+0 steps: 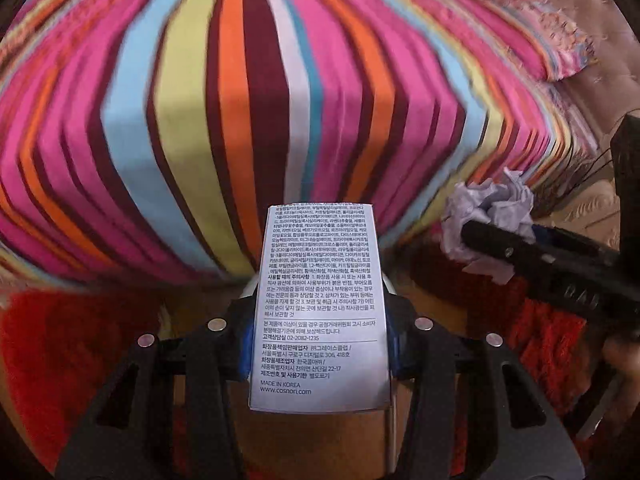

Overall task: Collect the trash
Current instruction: 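Carry the paper ball over the wastebasket and open the right gripper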

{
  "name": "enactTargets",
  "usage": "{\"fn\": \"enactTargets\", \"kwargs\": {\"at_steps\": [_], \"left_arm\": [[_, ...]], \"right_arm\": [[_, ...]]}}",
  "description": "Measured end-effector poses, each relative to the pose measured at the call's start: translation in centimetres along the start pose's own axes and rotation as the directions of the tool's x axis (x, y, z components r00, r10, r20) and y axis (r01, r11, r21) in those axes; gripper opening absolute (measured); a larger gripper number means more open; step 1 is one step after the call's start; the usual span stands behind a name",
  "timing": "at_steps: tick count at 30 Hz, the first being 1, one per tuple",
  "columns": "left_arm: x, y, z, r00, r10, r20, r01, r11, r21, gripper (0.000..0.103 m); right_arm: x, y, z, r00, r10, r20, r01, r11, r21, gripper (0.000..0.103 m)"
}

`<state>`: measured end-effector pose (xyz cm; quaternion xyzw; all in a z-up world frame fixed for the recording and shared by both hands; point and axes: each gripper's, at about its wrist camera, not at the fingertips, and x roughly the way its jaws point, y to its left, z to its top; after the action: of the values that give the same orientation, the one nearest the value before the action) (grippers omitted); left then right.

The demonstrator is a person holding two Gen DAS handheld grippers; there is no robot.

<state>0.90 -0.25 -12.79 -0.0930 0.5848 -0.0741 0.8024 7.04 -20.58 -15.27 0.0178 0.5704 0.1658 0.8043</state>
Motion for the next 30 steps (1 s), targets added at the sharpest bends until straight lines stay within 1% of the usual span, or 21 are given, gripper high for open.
{"fn": "enactTargets", "kwargs": {"at_steps": [2, 4, 5, 10, 13, 15, 17, 18, 19, 20, 21, 23, 28, 30], "left_arm": [[1.6, 0.1, -0.3, 0.998, 0.007, -0.064, -0.008, 1.000, -0.010, 0.047], [3.2, 0.2, -0.5, 0.992, 0.004, -0.130, -0.008, 1.000, -0.026, 0.047], [3.9, 0.3, -0.6, 0.987, 0.009, -0.159, -0.014, 0.999, -0.031, 0.047], [7.3, 0.8, -1.1, 0.956, 0.016, -0.293, -0.031, 0.999, -0.045, 0.047], [9.4, 1.2, -1.7, 0.930, 0.019, -0.368, -0.046, 0.997, -0.064, 0.047], [10.4, 1.7, -1.9, 0.912, 0.013, -0.410, -0.052, 0.995, -0.082, 0.047], [11.4, 1.7, -2.4, 0.894, 0.000, -0.448, -0.051, 0.993, -0.103, 0.047], [12.2, 1.7, -2.6, 0.884, -0.006, -0.468, -0.053, 0.992, -0.112, 0.047], [12.7, 1.8, -2.7, 0.875, -0.015, -0.484, -0.050, 0.991, -0.122, 0.047], [13.4, 1.7, -2.9, 0.870, -0.024, -0.493, -0.049, 0.990, -0.134, 0.047], [13.9, 1.9, -3.1, 0.867, -0.028, -0.498, -0.049, 0.989, -0.142, 0.047], [14.5, 2.0, -3.2, 0.860, -0.028, -0.510, -0.056, 0.987, -0.149, 0.047], [15.2, 1.8, -3.4, 0.846, -0.027, -0.532, -0.061, 0.987, -0.147, 0.047], [15.8, 1.9, -3.3, 0.841, -0.034, -0.539, -0.055, 0.987, -0.148, 0.048]], "right_arm": [[1.4, -0.1, -0.9, 0.999, -0.010, -0.053, 0.010, 1.000, 0.008, 0.053], [3.1, -0.4, -1.4, 0.992, -0.012, -0.124, 0.014, 1.000, 0.015, 0.053], [3.5, -0.4, -1.5, 0.990, -0.010, -0.144, 0.013, 1.000, 0.019, 0.053], [6.9, -0.9, -1.0, 0.967, -0.003, -0.255, 0.016, 0.999, 0.052, 0.053], [9.5, -1.2, -1.6, 0.940, 0.022, -0.339, 0.007, 0.997, 0.083, 0.053], [11.5, -1.7, -2.1, 0.918, 0.046, -0.395, 0.000, 0.993, 0.115, 0.053], [13.5, -2.4, -2.6, 0.897, 0.081, -0.434, -0.010, 0.986, 0.164, 0.053], [14.1, -2.4, -3.0, 0.891, 0.094, -0.444, -0.012, 0.983, 0.184, 0.053], [15.0, -2.6, -3.1, 0.885, 0.105, -0.454, -0.012, 0.979, 0.203, 0.053], [15.6, -2.9, -3.3, 0.878, 0.113, -0.466, -0.009, 0.975, 0.220, 0.053], [16.2, -3.2, -3.7, 0.868, 0.125, -0.481, -0.006, 0.971, 0.240, 0.053], [16.2, -3.3, -4.1, 0.856, 0.138, -0.499, -0.001, 0.964, 0.265, 0.054], [16.2, -3.3, -4.4, 0.851, 0.144, -0.506, 0.005, 0.960, 0.280, 0.055], [16.2, -3.4, -4.5, 0.844, 0.140, -0.517, 0.011, 0.960, 0.279, 0.059]]}}
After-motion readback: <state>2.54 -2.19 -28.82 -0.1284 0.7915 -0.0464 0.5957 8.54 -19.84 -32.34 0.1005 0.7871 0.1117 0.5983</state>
